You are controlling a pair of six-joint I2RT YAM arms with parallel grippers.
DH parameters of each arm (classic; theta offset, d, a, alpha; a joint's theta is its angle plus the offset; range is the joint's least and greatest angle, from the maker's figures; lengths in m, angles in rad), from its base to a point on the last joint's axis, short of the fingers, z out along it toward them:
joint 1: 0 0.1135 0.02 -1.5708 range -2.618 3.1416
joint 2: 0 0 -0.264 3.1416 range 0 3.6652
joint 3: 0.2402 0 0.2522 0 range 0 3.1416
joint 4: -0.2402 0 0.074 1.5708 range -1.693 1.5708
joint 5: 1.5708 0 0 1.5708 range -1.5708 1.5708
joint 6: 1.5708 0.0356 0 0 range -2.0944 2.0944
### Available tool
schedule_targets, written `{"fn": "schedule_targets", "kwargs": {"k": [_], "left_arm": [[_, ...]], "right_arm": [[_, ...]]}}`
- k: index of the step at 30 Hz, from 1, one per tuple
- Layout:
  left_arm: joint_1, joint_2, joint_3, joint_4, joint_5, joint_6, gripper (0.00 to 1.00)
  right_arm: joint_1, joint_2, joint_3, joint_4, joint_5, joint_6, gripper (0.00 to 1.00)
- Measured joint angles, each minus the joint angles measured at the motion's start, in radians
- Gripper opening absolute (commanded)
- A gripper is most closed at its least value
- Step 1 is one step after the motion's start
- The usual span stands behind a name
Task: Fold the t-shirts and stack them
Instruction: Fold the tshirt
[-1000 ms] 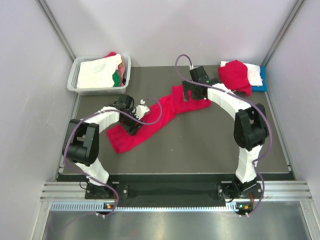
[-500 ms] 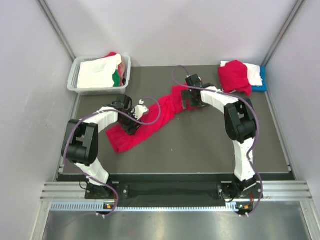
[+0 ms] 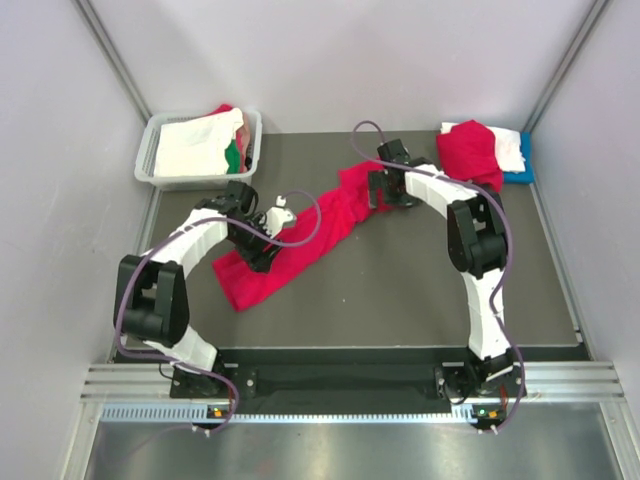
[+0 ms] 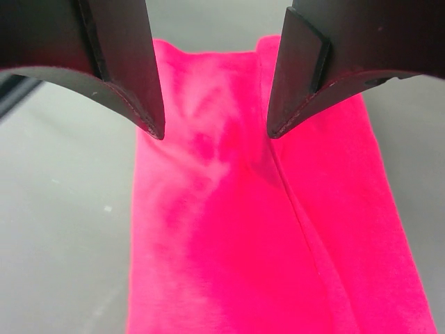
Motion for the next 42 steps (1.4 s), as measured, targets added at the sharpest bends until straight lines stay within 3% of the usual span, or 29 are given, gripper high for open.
{"fn": "schedule_targets", "kwargs": {"k": [6,13,19,28,37,42], "left_arm": [[0.0,-0.039,0.013,-0.044,0.025,0.0,0.65],[0.0,-0.036,-0.051,0.069,-0.005,-0.014,0.63],[0.0,0.056,-0.082,0.171,-0.055,-0.035,0.54],[-0.015,0.016,-0.182,0.293,-0.103,-0.04,0.41],[-0.151,-0.03,-0.23,0.33,-0.224,-0.032,0.4],[-0.255,-0.027,-0.214,0.274,-0.195,-0.061,0.4]], "right_arm": [[-0.024,0.026,0.043,-0.011,-0.006,0.005,1.0],[-0.04,0.034,0.052,-0.012,-0.018,0.013,1.0],[-0.04,0.036,0.058,-0.016,-0.019,0.013,1.0],[-0.051,0.117,0.2,-0.074,-0.02,0.01,1.0],[-0.068,0.17,0.29,-0.114,-0.056,0.012,1.0],[-0.079,0.19,0.32,-0.117,-0.074,0.015,1.0]]}}
